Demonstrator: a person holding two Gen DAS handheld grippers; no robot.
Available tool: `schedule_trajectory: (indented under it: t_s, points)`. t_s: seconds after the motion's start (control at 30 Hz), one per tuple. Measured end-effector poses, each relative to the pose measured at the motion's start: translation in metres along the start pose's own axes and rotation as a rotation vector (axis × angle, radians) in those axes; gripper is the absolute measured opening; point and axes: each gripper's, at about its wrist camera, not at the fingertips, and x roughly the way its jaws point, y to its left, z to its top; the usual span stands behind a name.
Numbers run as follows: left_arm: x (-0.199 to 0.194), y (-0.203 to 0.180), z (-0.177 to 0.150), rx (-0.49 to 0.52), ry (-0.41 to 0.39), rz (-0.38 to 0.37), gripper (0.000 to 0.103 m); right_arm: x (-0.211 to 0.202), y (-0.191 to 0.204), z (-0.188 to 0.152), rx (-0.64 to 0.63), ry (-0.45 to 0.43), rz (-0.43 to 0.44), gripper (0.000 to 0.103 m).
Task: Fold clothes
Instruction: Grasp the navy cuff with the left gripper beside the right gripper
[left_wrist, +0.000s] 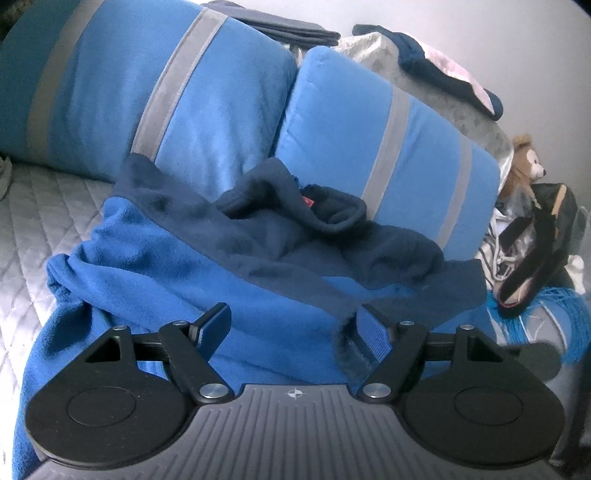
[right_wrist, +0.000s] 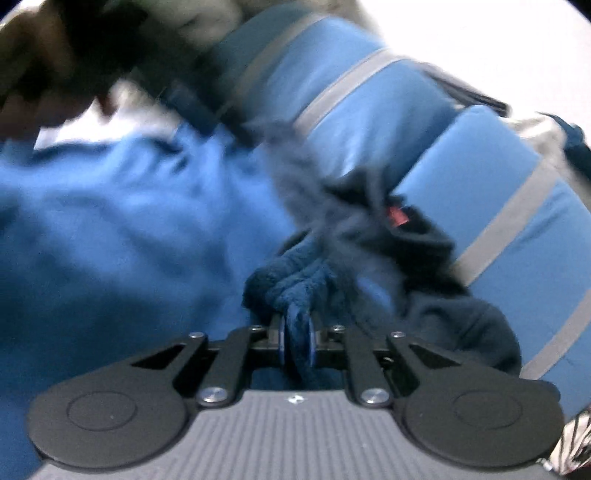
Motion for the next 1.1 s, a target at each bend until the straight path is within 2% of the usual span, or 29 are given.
schedule_trajectory:
  t_s: [0.03, 0.07, 0.1, 0.2, 0.27, 0.4, 0.53, 0.63, 0.67, 0.7, 0.73, 0.8, 0.93, 1.03, 1.1]
  points:
    - [0.001, 0.0, 0.0, -0.003, 0.003, -0.001, 0.075, 0.0, 0.005, -0.004, -0.035, 0.012, 0.005, 0.022]
    - [0.001, -0.001, 0.0, -0.008, 0.005, -0.002, 0.075, 0.0, 0.01, -0.006, -0.061, 0.013, -0.004, 0.044]
    - [0.002, -0.001, 0.0, -0.016, 0.008, -0.005, 0.075, -0.002, 0.011, -0.008, -0.078, 0.012, -0.005, 0.053]
    - [0.004, 0.0, 0.0, -0.045, 0.011, -0.001, 0.075, -0.007, 0.015, -0.007, -0.092, -0.013, 0.02, 0.065]
    - [0.006, -0.001, -0.001, -0.052, 0.009, 0.028, 0.075, -0.008, 0.015, -0.003, -0.113, -0.024, 0.022, 0.069]
    - [0.008, -0.001, -0.002, -0.04, 0.018, 0.056, 0.075, -0.005, 0.013, 0.003, -0.141, -0.028, 0.01, 0.069]
    - [0.009, -0.001, -0.003, -0.038, 0.028, 0.051, 0.075, -0.002, 0.005, 0.007, -0.137, -0.026, -0.002, 0.068]
    - [0.011, -0.002, -0.004, -0.043, 0.038, 0.039, 0.075, 0.004, 0.009, 0.007, -0.184, -0.016, -0.004, 0.066]
    - [0.012, -0.003, -0.006, -0.043, 0.043, 0.032, 0.075, 0.006, 0.013, 0.006, -0.213, -0.007, -0.006, 0.06]
    - [0.013, -0.004, -0.007, -0.041, 0.05, 0.022, 0.075, 0.009, 0.017, 0.005, -0.242, 0.002, -0.007, 0.041]
    - [0.014, -0.005, -0.009, -0.04, 0.056, 0.012, 0.075, 0.011, 0.021, 0.004, -0.272, 0.012, -0.008, 0.03]
    - [0.015, -0.007, -0.011, -0.048, 0.063, -0.019, 0.075, 0.012, 0.026, 0.003, -0.296, 0.023, -0.016, 0.022]
    - [0.018, -0.006, -0.012, -0.119, 0.076, -0.124, 0.075, 0.002, 0.014, 0.009, -0.181, -0.02, -0.048, 0.021]
    - [0.025, 0.001, -0.013, -0.263, 0.111, -0.24, 0.077, -0.009, 0.0, 0.018, -0.057, -0.074, -0.084, 0.021]
    - [0.037, 0.007, -0.017, -0.393, 0.187, -0.322, 0.077, -0.014, -0.005, 0.023, 0.006, -0.097, -0.108, 0.021]
